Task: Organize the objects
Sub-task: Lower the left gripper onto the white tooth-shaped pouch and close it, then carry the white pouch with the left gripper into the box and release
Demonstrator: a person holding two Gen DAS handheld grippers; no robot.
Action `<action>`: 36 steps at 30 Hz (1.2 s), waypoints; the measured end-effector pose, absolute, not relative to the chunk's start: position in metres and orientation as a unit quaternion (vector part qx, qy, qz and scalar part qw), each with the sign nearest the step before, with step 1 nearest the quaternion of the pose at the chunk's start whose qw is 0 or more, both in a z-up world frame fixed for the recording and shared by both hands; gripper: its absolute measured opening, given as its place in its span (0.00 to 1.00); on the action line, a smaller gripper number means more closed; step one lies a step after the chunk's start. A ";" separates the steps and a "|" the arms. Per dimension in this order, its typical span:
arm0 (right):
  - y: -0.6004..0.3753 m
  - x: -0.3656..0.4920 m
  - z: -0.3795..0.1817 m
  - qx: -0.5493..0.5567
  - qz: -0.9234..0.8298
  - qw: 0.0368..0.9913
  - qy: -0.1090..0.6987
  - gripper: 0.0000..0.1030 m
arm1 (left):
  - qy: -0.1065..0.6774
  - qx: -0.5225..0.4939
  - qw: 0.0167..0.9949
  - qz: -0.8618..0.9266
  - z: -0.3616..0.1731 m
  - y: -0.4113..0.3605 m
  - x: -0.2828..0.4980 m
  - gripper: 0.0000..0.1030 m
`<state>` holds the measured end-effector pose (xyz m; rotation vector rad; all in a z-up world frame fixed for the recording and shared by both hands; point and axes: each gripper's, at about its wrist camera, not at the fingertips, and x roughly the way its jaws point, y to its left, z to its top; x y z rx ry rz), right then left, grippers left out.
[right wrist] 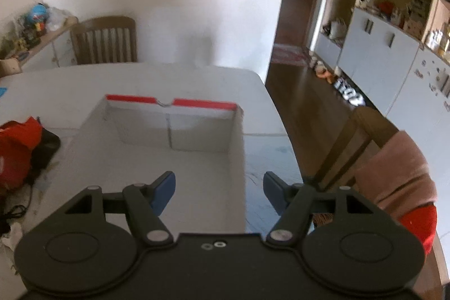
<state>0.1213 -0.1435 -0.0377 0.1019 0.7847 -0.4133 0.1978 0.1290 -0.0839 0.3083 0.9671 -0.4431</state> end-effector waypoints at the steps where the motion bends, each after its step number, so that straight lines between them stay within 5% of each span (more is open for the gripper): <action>1: -0.146 0.120 -0.040 0.053 -0.202 0.900 0.382 0.66 | 0.460 0.146 0.850 -0.211 -0.088 0.128 0.197 0.99; 16: -0.171 0.128 -0.070 0.078 -0.204 0.868 0.446 0.63 | 0.505 0.122 0.833 -0.193 -0.118 0.127 0.194 0.81; 26: -0.168 0.139 -0.080 0.068 -0.178 0.857 0.479 0.19 | 0.514 0.117 0.833 -0.169 -0.121 0.127 0.196 0.58; 36: -0.173 0.140 -0.084 0.063 -0.180 0.855 0.482 0.03 | 0.515 0.114 0.836 -0.151 -0.106 0.129 0.191 0.44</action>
